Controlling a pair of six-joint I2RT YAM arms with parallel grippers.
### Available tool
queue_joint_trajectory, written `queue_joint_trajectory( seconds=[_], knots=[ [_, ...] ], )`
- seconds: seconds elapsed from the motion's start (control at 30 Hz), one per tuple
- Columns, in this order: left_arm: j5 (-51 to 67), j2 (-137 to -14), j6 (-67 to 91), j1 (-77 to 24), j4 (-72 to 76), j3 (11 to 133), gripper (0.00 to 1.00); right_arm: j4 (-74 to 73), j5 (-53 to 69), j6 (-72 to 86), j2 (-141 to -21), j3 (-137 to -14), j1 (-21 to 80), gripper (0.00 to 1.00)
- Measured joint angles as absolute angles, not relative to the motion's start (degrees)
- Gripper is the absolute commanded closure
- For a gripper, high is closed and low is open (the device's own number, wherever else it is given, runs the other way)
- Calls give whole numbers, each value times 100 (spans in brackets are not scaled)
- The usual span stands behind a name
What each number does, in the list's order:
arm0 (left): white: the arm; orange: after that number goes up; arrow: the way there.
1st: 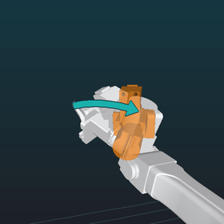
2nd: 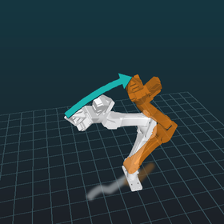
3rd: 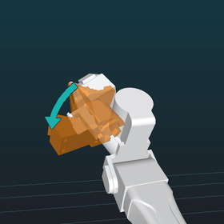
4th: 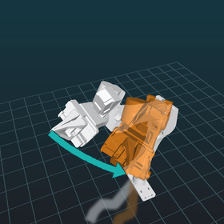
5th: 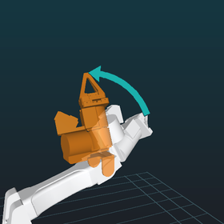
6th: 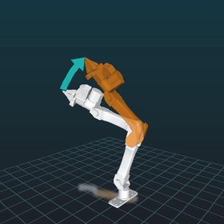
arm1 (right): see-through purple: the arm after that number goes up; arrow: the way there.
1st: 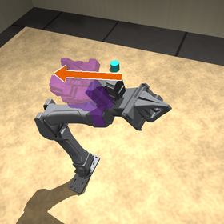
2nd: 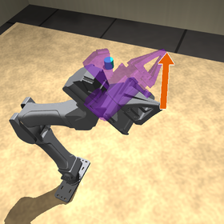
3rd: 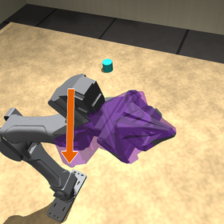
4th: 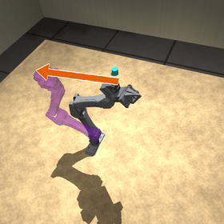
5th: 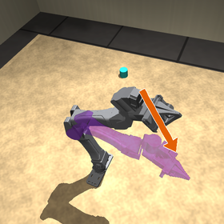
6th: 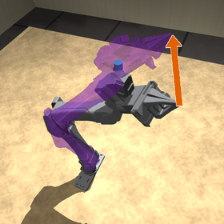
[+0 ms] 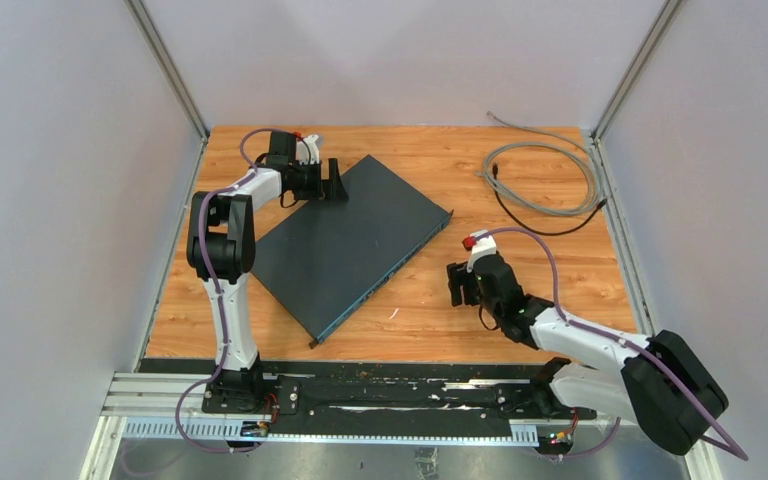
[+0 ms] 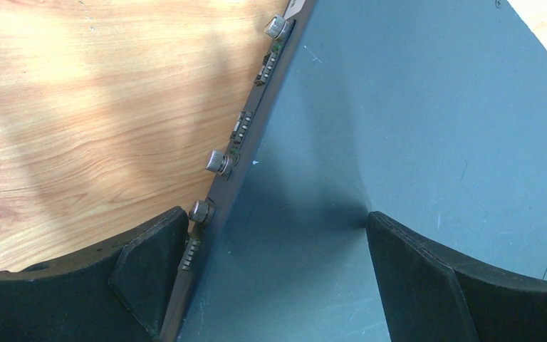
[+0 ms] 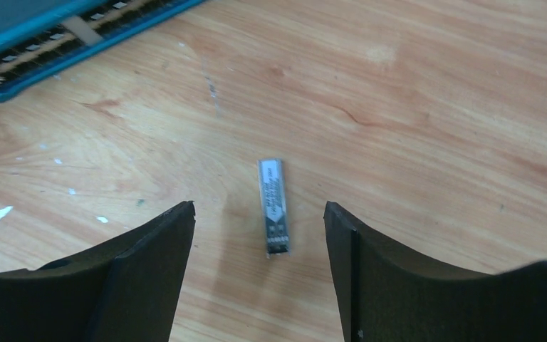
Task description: Pull the plug off the socket
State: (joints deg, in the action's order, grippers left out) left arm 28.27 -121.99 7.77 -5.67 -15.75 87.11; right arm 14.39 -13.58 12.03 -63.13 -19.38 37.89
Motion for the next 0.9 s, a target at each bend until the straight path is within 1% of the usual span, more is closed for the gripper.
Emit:
queue_joint_trajectory(
  seconds=[0.17, 0.23, 0.37, 0.6, 0.73, 0.9],
  knots=[
    [2827, -12199, 777, -567, -1577, 8711, 5, 1772, -902, 904, -6377, -2075, 4027, 32],
    [2827, -12199, 777, -567, -1577, 8711, 5, 1977, -709, 770, -6602, -2198, 4191, 34],
    [2825, -12199, 799, -567, -1575, 8711, 5, 2451, -427, 587, -7347, -2528, 4512, 36],
    [2825, -12199, 821, -567, -1577, 8715, 6, 3273, -185, 432, -8311, -2805, 4731, 42],
    [2823, -12199, 834, -567, -1584, 8722, 6, 3516, -145, 373, -8613, -2934, 4753, 45],
    [2821, -12202, 840, -567, -1586, 8722, 6, 3820, -145, 307, -8849, -3048, 4858, 48]
  ],
)
